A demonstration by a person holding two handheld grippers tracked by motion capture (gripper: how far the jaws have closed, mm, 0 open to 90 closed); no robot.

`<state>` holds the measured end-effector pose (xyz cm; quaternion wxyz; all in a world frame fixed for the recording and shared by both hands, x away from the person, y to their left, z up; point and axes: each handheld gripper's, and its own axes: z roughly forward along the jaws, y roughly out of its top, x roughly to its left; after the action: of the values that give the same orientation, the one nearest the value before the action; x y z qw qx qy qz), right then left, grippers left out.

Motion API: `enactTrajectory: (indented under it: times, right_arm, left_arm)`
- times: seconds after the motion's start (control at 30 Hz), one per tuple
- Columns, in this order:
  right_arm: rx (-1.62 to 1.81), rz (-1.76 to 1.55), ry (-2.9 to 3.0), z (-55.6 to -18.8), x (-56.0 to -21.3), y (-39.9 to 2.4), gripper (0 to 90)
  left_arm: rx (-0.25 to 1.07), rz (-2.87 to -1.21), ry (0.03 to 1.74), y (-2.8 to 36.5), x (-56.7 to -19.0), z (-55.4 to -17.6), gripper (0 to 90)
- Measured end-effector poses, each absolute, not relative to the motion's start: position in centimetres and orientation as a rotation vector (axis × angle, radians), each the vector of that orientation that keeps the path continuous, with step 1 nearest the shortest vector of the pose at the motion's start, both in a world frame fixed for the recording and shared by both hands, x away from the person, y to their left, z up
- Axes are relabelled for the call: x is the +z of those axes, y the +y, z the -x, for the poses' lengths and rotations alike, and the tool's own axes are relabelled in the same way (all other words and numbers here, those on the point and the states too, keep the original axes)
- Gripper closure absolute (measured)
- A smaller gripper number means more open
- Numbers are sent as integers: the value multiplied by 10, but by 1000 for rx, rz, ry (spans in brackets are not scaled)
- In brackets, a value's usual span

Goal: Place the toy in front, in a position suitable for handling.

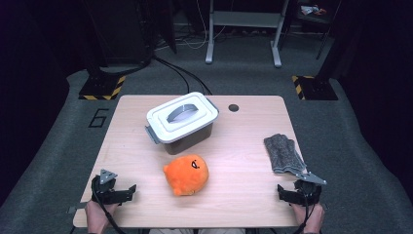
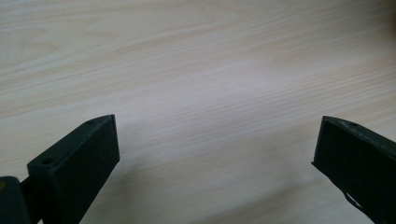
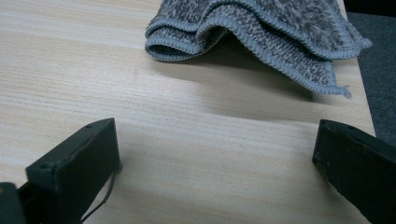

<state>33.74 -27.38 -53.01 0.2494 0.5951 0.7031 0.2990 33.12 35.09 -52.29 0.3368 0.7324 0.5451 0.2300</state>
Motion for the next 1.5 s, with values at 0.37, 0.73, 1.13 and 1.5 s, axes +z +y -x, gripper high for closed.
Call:
enactTrajectory:
  times: [0.37, 0.73, 1.13, 1.5]
  right_arm:
    - [820, -1610, 1929, -337, -530, -274, 0]
    - [827, -1595, 1934, -337, -530, -275, 7]
    - [830, -1594, 1934, -337, -530, -275, 12]
    - [828, -1599, 1929, -337, -530, -275, 20]
  left_arm:
    - [522, -1907, 1305, 309, -503, -321, 0]
    - [463, -1931, 1167, 258, -479, -324, 9]
    - [472, -2001, 1057, 215, -462, -334, 16]
    - [416, -2031, 1082, 205, -477, -346, 102]
